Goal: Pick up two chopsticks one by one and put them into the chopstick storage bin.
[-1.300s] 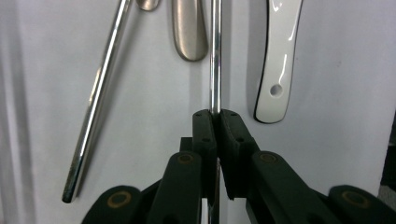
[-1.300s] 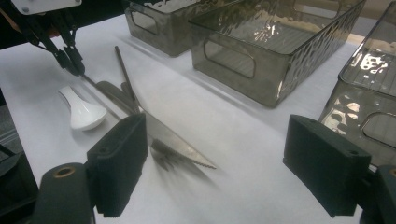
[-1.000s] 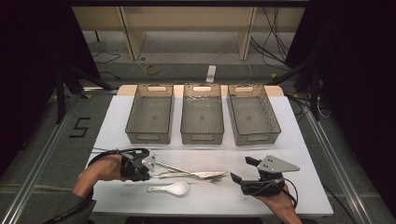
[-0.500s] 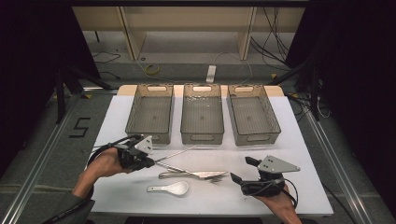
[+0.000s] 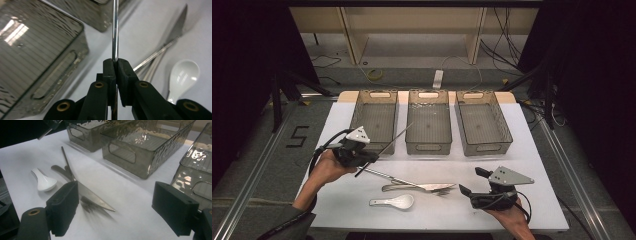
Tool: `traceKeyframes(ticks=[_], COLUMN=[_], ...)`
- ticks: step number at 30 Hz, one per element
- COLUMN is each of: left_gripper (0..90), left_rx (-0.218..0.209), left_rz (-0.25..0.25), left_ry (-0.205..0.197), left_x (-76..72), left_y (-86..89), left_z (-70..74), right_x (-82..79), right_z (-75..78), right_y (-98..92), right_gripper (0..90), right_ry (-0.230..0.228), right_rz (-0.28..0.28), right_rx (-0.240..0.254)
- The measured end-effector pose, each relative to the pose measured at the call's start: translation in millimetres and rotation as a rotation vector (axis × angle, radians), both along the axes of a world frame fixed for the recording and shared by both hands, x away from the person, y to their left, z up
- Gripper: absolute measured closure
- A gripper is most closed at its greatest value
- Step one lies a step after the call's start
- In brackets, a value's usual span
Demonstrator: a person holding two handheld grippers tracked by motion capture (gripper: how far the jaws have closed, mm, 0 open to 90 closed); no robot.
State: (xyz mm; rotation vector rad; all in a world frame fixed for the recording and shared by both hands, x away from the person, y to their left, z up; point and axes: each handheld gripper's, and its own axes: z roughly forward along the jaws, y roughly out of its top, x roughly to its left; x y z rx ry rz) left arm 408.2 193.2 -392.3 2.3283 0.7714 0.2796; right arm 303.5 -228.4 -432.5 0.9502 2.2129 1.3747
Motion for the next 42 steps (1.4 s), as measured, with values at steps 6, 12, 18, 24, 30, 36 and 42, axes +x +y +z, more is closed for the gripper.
traceKeyframes(ticks=[6,12,18,24,30,36,42], left_gripper=[84.5,84.5,84.5,84.5,84.5,84.5,84.5], left_rx=[-0.045,-0.069,-0.102,-0.146,-0.128,-0.125,-0.116], left_rz=[0.061,0.115,0.167,0.214,0.244,0.281,0.325], left_ry=[-0.006,-0.030,-0.055,-0.061,-0.062,-0.075,-0.072], left_x=[11.4,23.8,37.4,50.9,66.4,78.7,92.6], left_y=[1.9,4.8,10.2,16.1,17.9,22.2,29.8], left_z=[6.0,14.2,21.3,30.2,35.6,40.3,37.1], right_x=[0.3,-0.2,-0.3,-0.6,-0.6,-0.3,-0.2], right_z=[-0.4,-1.2,-0.9,-0.8,-1.0,-1.3,-1.4], right_y=[-0.5,1.0,0.0,0.0,-0.1,-0.3,-0.3], right_gripper=[22.2,22.2,22.2,22.1,22.1,22.1,22.1], right_ry=[0.000,0.001,-0.002,-0.004,-0.001,0.001,0.002], right_rz=[-0.002,0.006,0.005,0.007,0.008,0.007,0.009], right_rx=[-0.002,-0.009,-0.005,-0.003,-0.002,0.000,-0.002])
